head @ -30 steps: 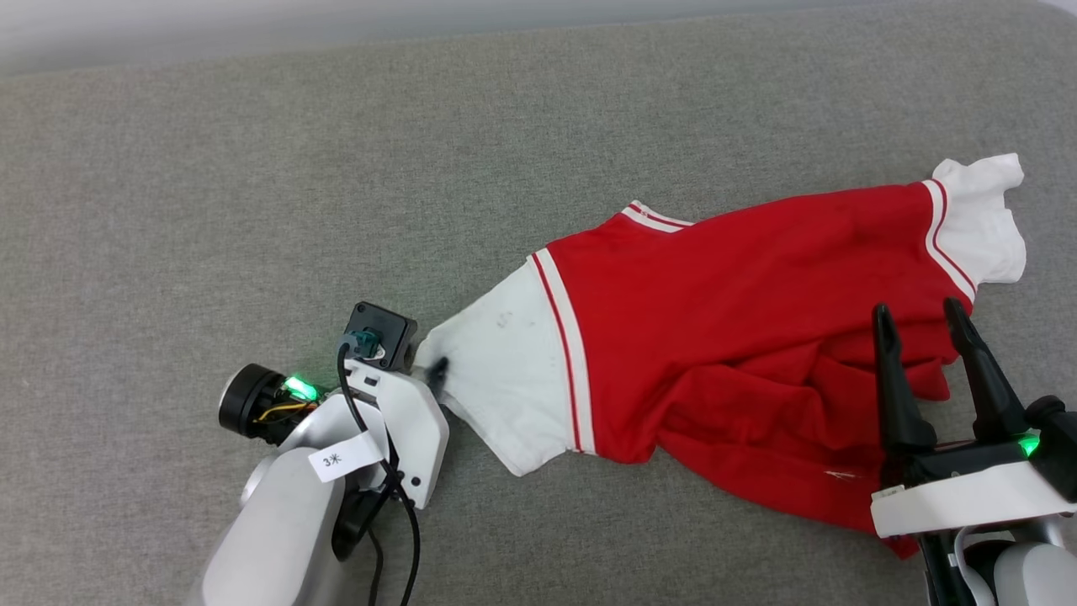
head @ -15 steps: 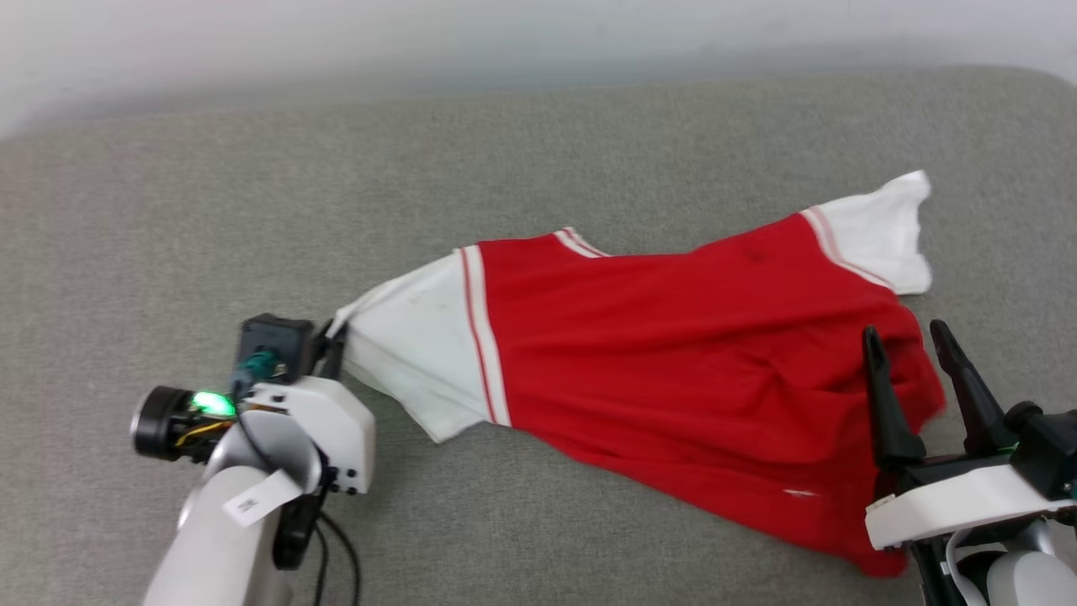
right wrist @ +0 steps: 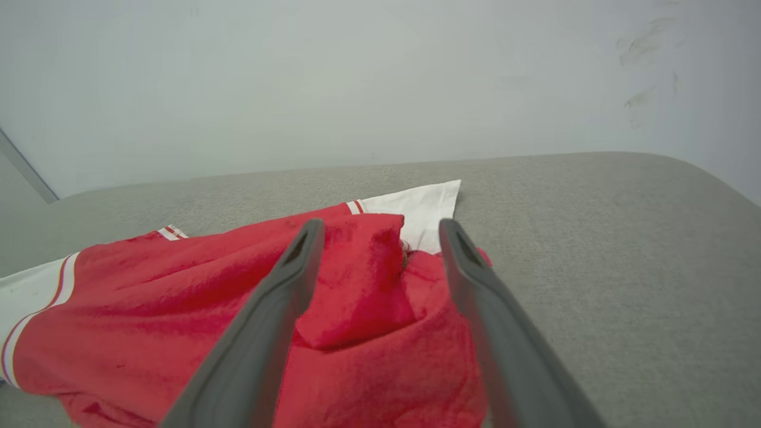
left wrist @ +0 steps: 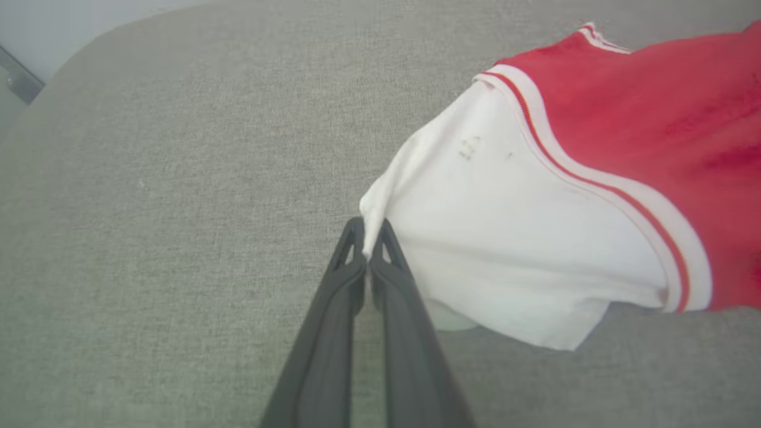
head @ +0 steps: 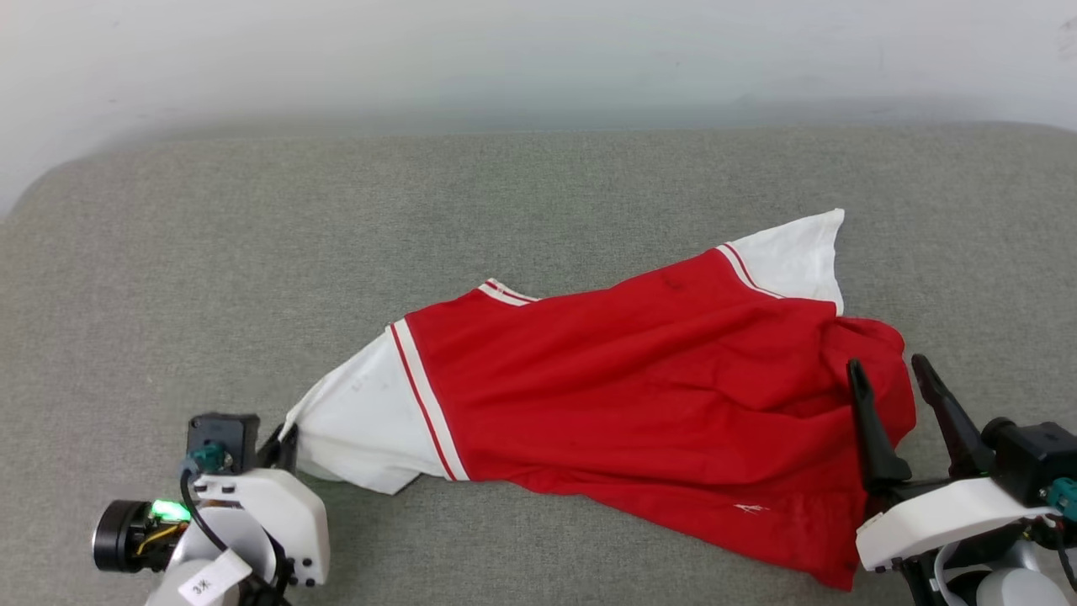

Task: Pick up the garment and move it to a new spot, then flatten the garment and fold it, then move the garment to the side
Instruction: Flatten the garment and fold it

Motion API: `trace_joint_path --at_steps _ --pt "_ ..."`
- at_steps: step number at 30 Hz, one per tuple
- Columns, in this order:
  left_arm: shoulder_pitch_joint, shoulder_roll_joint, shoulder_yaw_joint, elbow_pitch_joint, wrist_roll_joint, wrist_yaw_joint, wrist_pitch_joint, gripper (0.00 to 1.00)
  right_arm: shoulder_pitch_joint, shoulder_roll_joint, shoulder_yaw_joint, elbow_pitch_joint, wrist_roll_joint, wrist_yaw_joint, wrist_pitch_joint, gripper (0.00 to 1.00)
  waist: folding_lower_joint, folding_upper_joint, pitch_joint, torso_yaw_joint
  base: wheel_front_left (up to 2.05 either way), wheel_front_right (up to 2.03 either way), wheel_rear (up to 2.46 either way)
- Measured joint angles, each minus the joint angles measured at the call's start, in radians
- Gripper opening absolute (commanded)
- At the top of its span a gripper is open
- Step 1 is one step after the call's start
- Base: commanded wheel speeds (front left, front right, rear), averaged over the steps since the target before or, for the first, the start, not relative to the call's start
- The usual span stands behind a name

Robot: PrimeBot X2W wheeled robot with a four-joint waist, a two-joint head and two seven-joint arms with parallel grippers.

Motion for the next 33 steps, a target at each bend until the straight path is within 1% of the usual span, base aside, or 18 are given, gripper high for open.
trace_joint_path --at_steps 1,4,8,9,11,13,16,17,19,22,24,27,29,31,32,33 --pt "0.009 -0.001 -0.002 0.0 0.0 0.001 -0.002 1.0 0.002 0.001 -0.001 0.004 0.0 0.0 0.002 1.0 0.0 0.0 -0.001 0.001 0.0 0.0 0.0" --pt "0.012 -0.012 0.0 -0.014 -0.003 0.003 -0.05 1.0 0.005 0.004 -0.005 0.013 0.0 0.0 0.003 1.0 0.0 0.0 -0.006 0.006 0.0 0.0 0.0" --pt "0.012 -0.022 -0.006 -0.042 -0.004 -0.002 -0.158 1.0 0.01 -0.003 -0.01 0.017 -0.002 0.0 0.027 1.0 0.0 -0.0001 -0.015 0.018 0.0 0.0 0.0" --pt "0.012 -0.024 -0.011 -0.049 -0.003 -0.008 -0.184 1.0 0.009 -0.009 -0.013 0.015 -0.003 0.0 0.039 1.0 0.0 0.0 -0.017 0.022 0.0 0.0 0.0" --pt "0.018 -0.027 -0.013 -0.068 0.01 -0.007 -0.237 1.0 0.005 -0.029 -0.017 0.009 -0.007 0.0 0.075 1.0 0.0 0.0 -0.021 0.033 0.0 0.0 0.0" --pt "0.027 -0.033 -0.017 -0.086 0.014 -0.003 -0.273 1.0 -0.012 -0.06 -0.015 0.005 -0.011 0.0 0.136 1.0 0.0 0.0 -0.025 0.047 0.0 0.0 0.0" --pt "0.044 -0.04 -0.031 -0.107 0.024 0.001 -0.302 1.0 -0.051 -0.112 -0.014 0.017 -0.025 0.0 0.274 1.0 0.0 0.0 -0.031 0.07 0.0 0.0 0.0" --pt "0.062 -0.045 -0.052 -0.12 0.03 0.001 -0.302 1.0 -0.099 -0.162 -0.013 0.057 -0.03 0.0 0.452 1.0 0.0 0.0 -0.036 0.093 0.0 0.0 0.0" --pt "0.071 -0.045 -0.061 -0.125 0.032 0.0 -0.3 1.0 -0.139 -0.186 -0.004 0.091 -0.021 0.0 0.574 1.0 0.0 0.0 -0.038 0.108 0.0 0.0 0.0" --pt "0.072 -0.049 -0.073 -0.129 0.032 -0.002 -0.295 1.0 -0.19 -0.219 0.032 0.142 0.004 0.0 0.721 1.0 0.0 0.0 -0.037 0.13 0.0 0.0 0.0" --pt "0.072 -0.053 -0.083 -0.129 0.031 -0.006 -0.292 1.0 -0.214 -0.259 0.078 0.173 0.023 0.0 0.783 1.0 0.0 0.0 -0.032 0.145 0.0 0.0 0.0" --pt "0.07 -0.055 -0.087 -0.128 0.03 -0.008 -0.292 1.0 -0.249 -0.288 0.133 0.219 0.069 0.0 0.841 1.0 0.0 0.0 -0.022 0.169 0.0 0.0 0.0" --pt "0.065 -0.054 -0.09 -0.126 0.03 -0.008 -0.292 1.0 -0.262 -0.32 0.181 0.251 0.086 0.001 0.849 1.0 0.0 0.0 -0.011 0.184 0.0 0.0 0.0" --pt "0.059 -0.055 -0.092 -0.121 0.029 -0.009 -0.292 1.0 -0.276 -0.352 0.204 0.297 0.098 0.0 0.846 1.0 0.0 0.0 -0.001 0.198 0.0 0.0 0.0" --pt "0.05 -0.055 -0.097 -0.114 0.029 -0.01 -0.294 1.0 -0.293 -0.377 0.231 0.364 0.101 0.001 0.827 1.0 0.0 0.0 0.015 0.218 0.0 0.0 0.0" --pt "0.046 -0.056 -0.103 -0.109 0.028 -0.013 -0.297 1.0 -0.3 -0.38 0.232 0.409 0.116 0.0 0.814 1.0 0.0 0.0 0.025 0.23 0.0 0.0 0.0"
